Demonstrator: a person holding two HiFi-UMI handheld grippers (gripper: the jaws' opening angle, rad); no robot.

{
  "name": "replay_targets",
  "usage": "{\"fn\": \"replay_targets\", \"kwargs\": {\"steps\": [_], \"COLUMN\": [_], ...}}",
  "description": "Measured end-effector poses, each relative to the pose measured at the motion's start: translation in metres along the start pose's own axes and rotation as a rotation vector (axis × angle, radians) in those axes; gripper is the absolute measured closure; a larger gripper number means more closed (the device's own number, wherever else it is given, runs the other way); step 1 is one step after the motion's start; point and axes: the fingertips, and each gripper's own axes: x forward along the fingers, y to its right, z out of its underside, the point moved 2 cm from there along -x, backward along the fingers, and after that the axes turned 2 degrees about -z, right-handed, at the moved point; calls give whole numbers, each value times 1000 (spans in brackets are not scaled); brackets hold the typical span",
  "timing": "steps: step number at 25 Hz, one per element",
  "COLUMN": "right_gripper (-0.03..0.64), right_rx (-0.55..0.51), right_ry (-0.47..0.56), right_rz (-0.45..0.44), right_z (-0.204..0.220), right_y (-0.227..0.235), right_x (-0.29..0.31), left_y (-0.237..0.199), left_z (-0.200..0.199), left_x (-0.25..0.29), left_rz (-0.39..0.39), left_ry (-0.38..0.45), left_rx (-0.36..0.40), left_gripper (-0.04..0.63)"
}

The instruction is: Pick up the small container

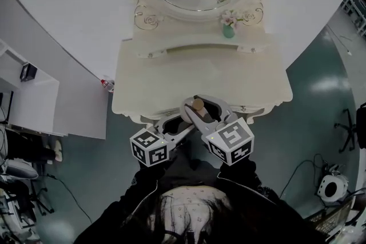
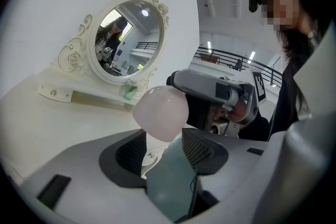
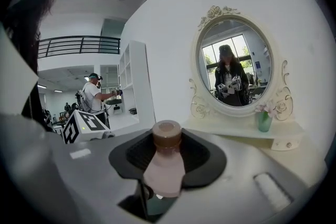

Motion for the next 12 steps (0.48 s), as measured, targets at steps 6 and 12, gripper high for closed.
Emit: {"fn": "replay_targets", "kwargs": {"steps": [6, 12], "right_gripper": [474, 474], "right_rx": [12, 28], "right_ry": [13, 19], "right_rz": [-17, -28], "right_z": [11, 17], "right_y": [-18, -29], "right_x": [-27, -40], "left_y": [26, 40], "left_z": [21, 31], "left_x": [-10, -18], "left_rz": [-20, -35], "left_ry": [-5, -17], "left_rx": [1, -4], "left_gripper": [391, 391]}}
